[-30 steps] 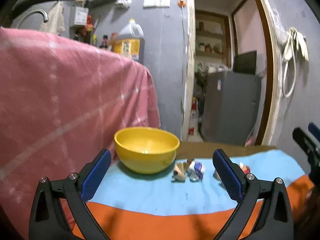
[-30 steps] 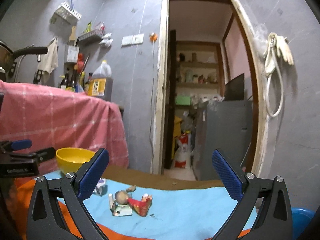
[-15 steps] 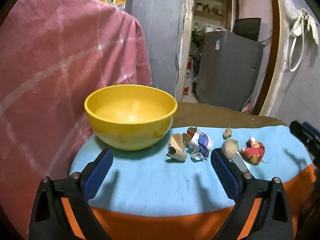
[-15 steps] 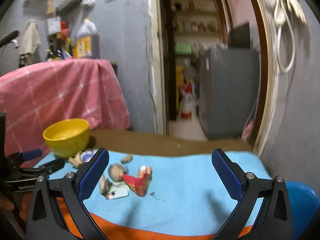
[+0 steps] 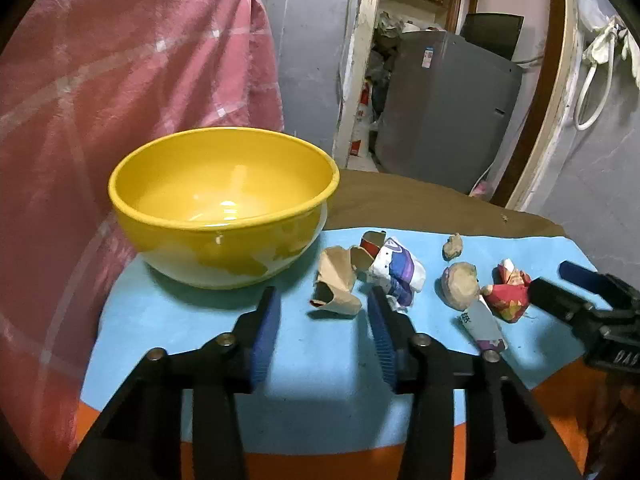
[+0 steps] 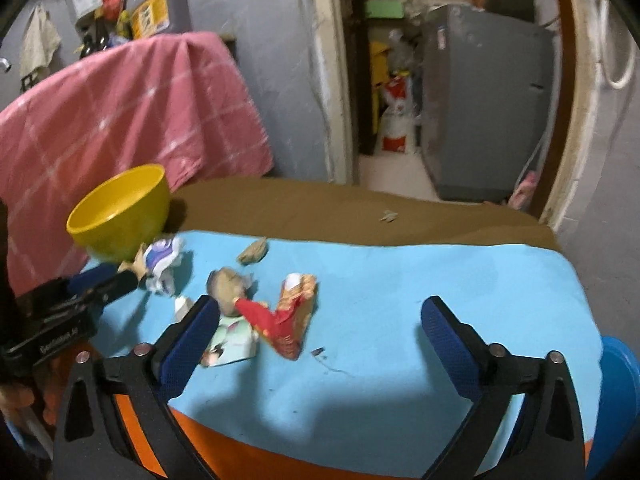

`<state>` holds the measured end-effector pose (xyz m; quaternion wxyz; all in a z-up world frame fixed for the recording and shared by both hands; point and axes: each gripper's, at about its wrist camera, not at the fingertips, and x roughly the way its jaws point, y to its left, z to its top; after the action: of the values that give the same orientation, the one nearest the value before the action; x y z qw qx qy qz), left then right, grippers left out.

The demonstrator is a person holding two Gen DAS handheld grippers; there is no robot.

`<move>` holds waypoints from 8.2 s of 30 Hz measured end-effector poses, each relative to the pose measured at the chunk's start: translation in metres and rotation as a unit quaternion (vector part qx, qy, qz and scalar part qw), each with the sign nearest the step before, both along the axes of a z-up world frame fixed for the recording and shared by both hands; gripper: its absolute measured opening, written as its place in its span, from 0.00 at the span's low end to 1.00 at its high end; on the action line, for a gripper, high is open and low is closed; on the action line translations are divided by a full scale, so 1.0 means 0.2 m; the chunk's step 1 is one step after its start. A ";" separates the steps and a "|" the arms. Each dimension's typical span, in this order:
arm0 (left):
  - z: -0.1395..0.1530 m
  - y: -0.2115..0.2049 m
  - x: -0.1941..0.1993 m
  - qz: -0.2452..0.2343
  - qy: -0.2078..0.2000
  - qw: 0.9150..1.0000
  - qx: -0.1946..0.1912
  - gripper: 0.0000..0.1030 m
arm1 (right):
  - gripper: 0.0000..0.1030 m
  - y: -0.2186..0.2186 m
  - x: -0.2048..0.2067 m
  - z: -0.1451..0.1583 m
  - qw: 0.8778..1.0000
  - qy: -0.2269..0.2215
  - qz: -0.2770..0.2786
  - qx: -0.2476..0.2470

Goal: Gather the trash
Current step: 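Grasp the tan paper scrap with the left tool while the right grasps the red wrapper, then carry both items over the blue bucket and open both tools, then return both tools to the remaining trash on the blanket, then grasp the white foil wrapper with the left tool while the right grasps the white-green card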

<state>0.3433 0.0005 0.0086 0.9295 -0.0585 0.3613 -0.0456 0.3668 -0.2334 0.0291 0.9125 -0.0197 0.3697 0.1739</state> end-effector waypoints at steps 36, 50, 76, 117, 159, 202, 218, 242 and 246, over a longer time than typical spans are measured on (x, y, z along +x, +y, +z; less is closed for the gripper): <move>0.13 -0.03 -0.21 -0.027 -0.104 0.994 -0.018 0.10 | 0.20 -0.09 -0.01 0.02 0.993 0.006 0.048 0.107; 0.33 -0.34 -0.45 -0.063 -0.227 0.972 -0.005 0.10 | 0.20 -0.31 -0.43 0.28 0.962 -0.237 0.026 0.130; 0.43 -1.44 -0.49 -0.278 -0.185 0.941 -0.059 0.10 | 0.23 -1.27 -0.82 0.30 0.903 -0.307 -0.279 0.115; 0.11 -1.76 -0.24 -0.306 0.026 0.947 -0.091 0.35 | 0.43 -1.63 -0.69 0.02 0.906 -0.113 -0.375 0.162; 0.46 -0.37 -0.50 0.036 -0.257 0.966 -0.019 0.97 | 1.00 -0.60 -0.67 0.36 0.903 -0.379 -0.144 0.143; 0.04 0.09 -0.17 0.039 -0.042 0.998 0.006 0.97 | 0.94 0.13 -0.03 -0.12 0.996 0.062 0.068 -0.003; 0.00 -0.08 -0.11 -0.041 -0.008 0.998 0.057 0.92 | 0.35 0.11 0.06 -0.15 0.992 0.100 0.081 -0.002; -0.04 -0.21 0.19 -0.093 0.055 0.994 -0.008 0.45 | 0.36 -0.09 0.03 -0.13 0.992 0.096 0.046 0.068; -0.03 -0.20 0.19 -0.093 0.054 0.994 -0.014 0.32 | 0.36 -0.07 0.02 -0.14 0.993 0.093 0.045 0.056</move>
<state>0.3804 -0.0405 0.0022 0.8996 -0.0400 0.4139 -0.1332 0.3710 -0.2481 0.0018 0.8651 0.0312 0.4413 0.2363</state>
